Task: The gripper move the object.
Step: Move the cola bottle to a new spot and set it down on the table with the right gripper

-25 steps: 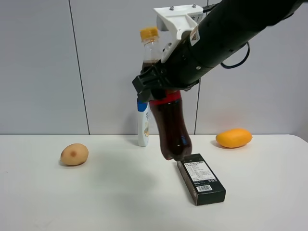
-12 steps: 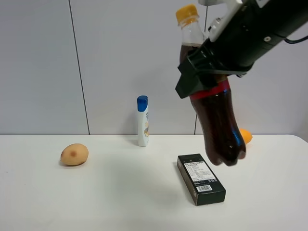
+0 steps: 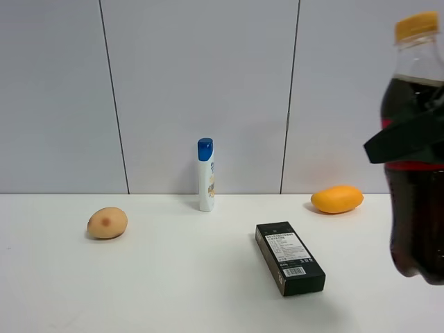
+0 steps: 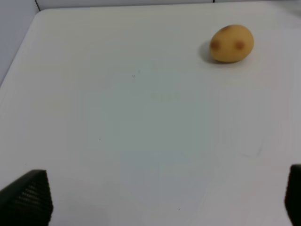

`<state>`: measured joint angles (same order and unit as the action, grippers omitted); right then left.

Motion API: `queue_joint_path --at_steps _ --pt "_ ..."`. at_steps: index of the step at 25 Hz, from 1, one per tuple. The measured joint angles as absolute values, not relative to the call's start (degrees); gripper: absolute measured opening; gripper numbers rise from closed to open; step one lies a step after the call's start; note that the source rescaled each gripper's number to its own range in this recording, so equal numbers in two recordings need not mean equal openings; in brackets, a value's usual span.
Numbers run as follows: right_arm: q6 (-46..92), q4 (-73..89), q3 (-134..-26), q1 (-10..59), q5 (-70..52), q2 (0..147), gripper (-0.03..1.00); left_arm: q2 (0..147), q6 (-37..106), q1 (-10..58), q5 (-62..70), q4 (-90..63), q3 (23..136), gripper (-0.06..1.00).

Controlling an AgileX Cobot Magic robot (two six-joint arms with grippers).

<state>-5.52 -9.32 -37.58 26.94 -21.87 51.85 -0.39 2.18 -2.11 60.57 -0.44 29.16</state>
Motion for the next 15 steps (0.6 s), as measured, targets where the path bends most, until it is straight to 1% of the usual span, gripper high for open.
queue_joint_path --at_steps 4,5,8,12,15 --pt "-1.58 -8.93 -31.39 19.2 -18.17 46.01 0.0 -0.39 2.18 -2.11 60.57 -0.44 29.16 1.0" --pt "-1.58 -8.93 -31.39 19.2 -18.17 46.01 0.0 -0.39 2.18 -2.11 60.57 -0.44 29.16 1.0" --pt "0.0 -8.74 -27.38 14.72 -12.0 45.33 0.0 -0.39 2.18 -2.11 60.57 -0.44 29.16 1.0" --pt "0.49 -8.68 -24.25 11.4 0.0 49.09 0.0 -0.39 2.18 -2.11 60.57 -0.44 29.16 1.0" --pt "0.44 -7.82 -23.87 10.82 7.77 55.47 0.0 -0.39 2.18 -2.11 60.57 -0.44 29.16 1.0"
